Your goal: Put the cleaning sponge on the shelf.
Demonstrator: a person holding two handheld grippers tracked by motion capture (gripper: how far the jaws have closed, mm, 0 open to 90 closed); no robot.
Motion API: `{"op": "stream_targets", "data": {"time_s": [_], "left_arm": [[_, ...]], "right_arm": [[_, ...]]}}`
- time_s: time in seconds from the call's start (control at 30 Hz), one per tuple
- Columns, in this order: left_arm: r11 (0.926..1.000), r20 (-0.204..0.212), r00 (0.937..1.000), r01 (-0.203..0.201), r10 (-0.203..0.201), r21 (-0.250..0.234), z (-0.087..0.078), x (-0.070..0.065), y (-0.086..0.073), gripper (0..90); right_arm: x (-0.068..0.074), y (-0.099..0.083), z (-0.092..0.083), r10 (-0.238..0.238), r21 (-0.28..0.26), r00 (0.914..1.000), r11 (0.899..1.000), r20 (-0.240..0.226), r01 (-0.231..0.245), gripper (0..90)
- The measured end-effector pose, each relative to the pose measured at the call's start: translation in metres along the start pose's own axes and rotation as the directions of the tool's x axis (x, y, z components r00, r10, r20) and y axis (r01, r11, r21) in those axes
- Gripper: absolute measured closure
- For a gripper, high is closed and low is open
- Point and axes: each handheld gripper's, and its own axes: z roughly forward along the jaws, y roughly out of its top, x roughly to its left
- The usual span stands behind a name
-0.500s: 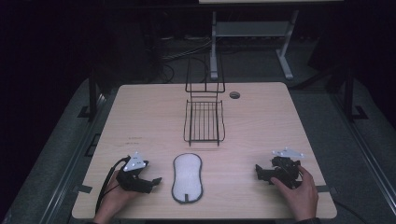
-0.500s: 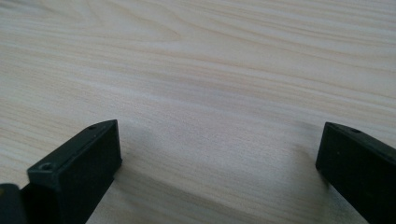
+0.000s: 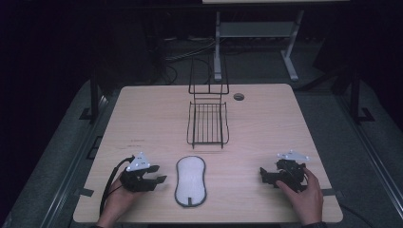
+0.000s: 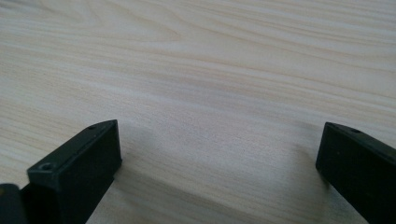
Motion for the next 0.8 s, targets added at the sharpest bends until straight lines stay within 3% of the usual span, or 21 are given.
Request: {"op": "stream_targets", "data": {"time_s": [0.3, 0.8], "left_arm": [[0.9998, 0.102, 0.9945, 0.02, -0.02, 0.002, 0.01, -0.002, 0.024, 88.8], [0.9999, 0.144, 0.9895, -0.014, 0.015, -0.007, 0.035, 0.003, 0.058, 89.5]], "right_arm": [[0.0, 0.0, 0.0, -0.001, 0.0, 1.0, 1.0, -0.001, 0.001, 0.0], [0.0, 0.0, 0.0, -0.002, 0.001, 1.0, 1.0, -0.002, 0.002, 0.0]]}}
